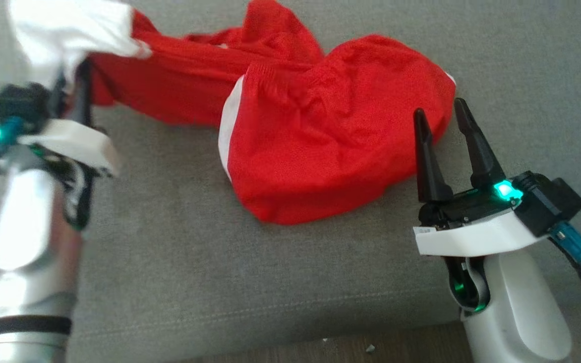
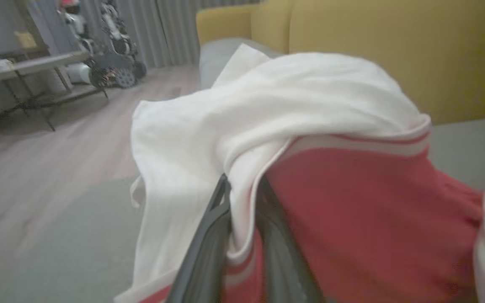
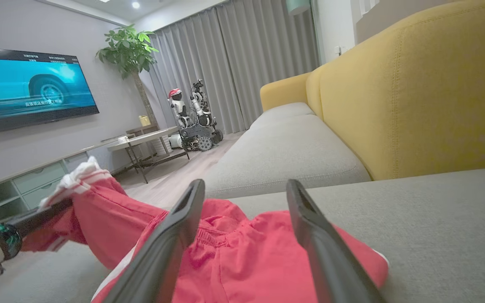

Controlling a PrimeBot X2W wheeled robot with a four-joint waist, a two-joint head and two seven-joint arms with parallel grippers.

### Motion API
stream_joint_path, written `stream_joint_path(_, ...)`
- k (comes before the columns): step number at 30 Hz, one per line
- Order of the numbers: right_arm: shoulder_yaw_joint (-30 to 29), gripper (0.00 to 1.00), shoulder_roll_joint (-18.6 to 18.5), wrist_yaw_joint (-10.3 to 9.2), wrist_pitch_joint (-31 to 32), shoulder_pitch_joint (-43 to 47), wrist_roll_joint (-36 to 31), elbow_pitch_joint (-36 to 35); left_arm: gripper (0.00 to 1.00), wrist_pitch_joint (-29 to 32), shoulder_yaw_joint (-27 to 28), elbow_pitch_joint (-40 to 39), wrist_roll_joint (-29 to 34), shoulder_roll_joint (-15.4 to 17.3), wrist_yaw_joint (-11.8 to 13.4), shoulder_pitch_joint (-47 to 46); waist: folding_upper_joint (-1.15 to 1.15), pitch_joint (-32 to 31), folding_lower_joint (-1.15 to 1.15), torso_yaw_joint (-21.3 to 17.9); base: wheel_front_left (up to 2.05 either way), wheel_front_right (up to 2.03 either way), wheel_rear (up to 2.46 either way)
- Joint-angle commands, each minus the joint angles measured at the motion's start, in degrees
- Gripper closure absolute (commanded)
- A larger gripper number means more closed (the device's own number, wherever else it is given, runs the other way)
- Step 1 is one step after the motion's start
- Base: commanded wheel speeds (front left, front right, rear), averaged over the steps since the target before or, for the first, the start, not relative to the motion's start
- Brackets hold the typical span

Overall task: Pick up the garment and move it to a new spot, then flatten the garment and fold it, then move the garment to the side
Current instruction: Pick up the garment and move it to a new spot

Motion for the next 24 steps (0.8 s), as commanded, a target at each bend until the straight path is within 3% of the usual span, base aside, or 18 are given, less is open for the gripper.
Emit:
stream_joint_path(1, 1.5, 0.0, 0.2, 0.41, -0.4, -0.2, 0.6, -1.5, 1.0, -1.1, 3.6, -4.3, -0.7, 4.0, 0.9, -3.2, 0.0, -1.1, 0.0, 0.8, 0.0, 0.0, 0.0)
stream_joint_path(7, 2.1, 0.0, 0.2, 0.41, -0.4, 0.2, 1.0, -1.2, 1.0, -1.7, 7.9, -13.7, -2.0, 7.6, 2.3, -5.2, 0.0, -2.7, 0.0, 1.8, 0.0, 0.0, 0.0)
stream_joint_path(11, 2.2, 0.0, 0.2, 0.41, -0.4, 0.4, 1.1, -1.1, 1.0, -0.9, 9.1, -14.8, -1.9, 10.2, 2.5, -5.9, 0.0, -3.1, 0.0, 2.1, 0.0, 0.0, 0.0)
stream_joint_path(17, 2.6, 0.0, 0.2, 0.41, -0.4, 0.3, 1.0, -1.5, 1.0, 2.3, 11.3, -12.5, -1.9, 15.1, 2.8, -6.3, 0.0, -2.2, 0.0, 2.0, 0.0, 0.0, 0.0)
stream_joint_path(24, 2.5, 0.0, 0.2, 0.41, -0.4, -0.2, 0.4, -1.5, 1.0, 0.8, 15.7, -6.1, -2.2, 20.4, 5.2, -5.0, 0.0, -0.4, 0.0, 1.1, 0.0, 0.0, 0.0)
